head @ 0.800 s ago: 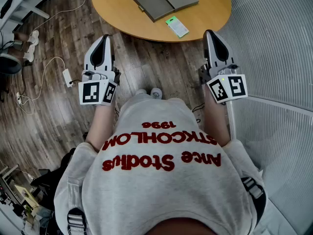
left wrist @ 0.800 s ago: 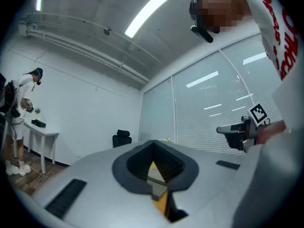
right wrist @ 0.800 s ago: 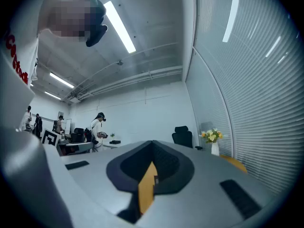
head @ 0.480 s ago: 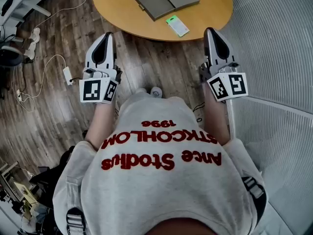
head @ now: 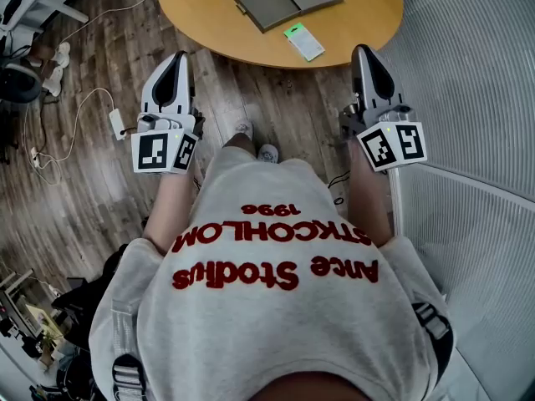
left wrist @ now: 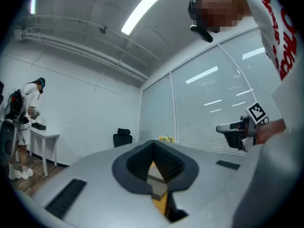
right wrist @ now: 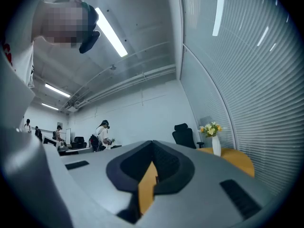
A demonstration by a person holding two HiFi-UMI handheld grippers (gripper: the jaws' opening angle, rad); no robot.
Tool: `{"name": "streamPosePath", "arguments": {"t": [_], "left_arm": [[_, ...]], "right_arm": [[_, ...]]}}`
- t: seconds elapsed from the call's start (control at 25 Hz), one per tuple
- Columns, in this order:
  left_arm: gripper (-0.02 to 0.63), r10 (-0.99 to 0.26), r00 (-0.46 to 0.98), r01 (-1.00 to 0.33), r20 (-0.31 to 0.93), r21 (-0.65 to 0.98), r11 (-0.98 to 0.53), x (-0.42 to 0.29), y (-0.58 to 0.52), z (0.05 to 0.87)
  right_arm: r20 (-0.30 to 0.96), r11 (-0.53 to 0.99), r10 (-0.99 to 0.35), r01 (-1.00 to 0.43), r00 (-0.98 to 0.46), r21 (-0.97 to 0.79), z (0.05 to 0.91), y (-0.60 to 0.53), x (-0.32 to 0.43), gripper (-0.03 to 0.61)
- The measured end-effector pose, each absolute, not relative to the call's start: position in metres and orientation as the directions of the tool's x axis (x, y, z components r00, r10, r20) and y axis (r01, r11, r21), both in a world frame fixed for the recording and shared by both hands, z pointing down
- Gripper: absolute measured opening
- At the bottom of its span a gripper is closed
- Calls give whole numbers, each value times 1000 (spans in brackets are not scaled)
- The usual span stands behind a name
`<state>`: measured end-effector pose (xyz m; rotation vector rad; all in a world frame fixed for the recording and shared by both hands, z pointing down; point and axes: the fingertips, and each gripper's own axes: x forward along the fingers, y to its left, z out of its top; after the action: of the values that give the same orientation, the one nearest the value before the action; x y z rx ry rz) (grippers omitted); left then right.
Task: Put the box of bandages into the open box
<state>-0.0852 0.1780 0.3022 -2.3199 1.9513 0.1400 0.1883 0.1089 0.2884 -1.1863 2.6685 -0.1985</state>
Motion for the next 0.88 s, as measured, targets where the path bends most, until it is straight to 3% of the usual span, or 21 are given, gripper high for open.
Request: {"name": "streamPosePath", "arguments": {"t": [0.88], "left_arm": [[0,-944,273,-960,-185,14,-281,-149,-37,282]], "right_arm": [[-150,612,-791,-767,-593,-193,261,-70,119,6]]}}
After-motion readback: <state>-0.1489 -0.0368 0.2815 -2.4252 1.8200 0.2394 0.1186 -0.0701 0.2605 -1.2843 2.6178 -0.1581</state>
